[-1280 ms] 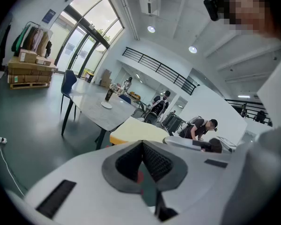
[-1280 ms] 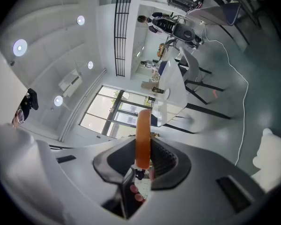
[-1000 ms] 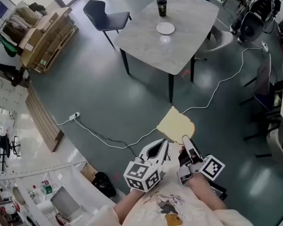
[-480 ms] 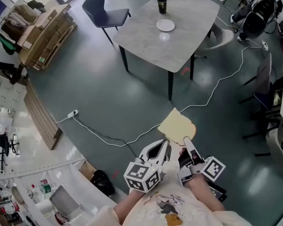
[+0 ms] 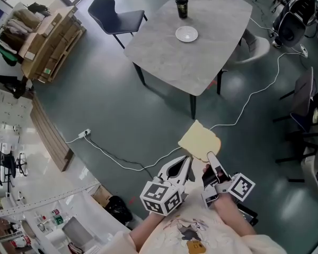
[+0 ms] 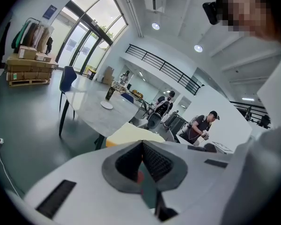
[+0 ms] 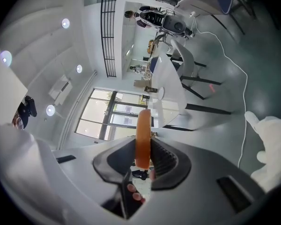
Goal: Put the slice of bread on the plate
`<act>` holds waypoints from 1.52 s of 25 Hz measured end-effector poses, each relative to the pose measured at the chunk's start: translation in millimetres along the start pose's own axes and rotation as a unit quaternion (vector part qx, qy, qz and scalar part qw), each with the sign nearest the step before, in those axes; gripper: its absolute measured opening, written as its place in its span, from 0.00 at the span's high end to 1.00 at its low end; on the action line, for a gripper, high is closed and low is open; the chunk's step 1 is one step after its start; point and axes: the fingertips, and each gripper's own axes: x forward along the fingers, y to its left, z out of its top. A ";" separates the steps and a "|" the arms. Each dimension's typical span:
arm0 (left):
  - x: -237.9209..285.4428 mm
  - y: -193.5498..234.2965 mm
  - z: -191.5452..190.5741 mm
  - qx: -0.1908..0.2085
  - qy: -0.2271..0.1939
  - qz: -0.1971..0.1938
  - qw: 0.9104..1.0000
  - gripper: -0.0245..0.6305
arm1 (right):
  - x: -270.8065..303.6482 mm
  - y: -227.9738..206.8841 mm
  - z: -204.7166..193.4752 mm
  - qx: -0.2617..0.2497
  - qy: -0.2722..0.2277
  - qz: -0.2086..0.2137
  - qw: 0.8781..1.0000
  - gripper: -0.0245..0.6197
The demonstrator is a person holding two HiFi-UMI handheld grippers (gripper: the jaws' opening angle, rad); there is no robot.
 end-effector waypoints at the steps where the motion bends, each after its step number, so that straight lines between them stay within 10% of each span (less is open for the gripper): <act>1: 12.0 2.5 11.4 0.004 -0.001 0.001 1.000 0.95 | 11.8 3.3 12.0 -0.001 -0.001 0.004 1.000 0.81; 14: 142.8 -3.4 118.1 0.025 -0.028 0.014 0.999 0.95 | 109.2 20.7 150.2 -0.017 0.021 0.021 0.999 0.81; 38: 287.8 85.1 231.8 -0.009 0.016 -0.019 1.000 0.95 | 268.0 15.3 247.0 -0.011 -0.013 -0.037 0.999 0.81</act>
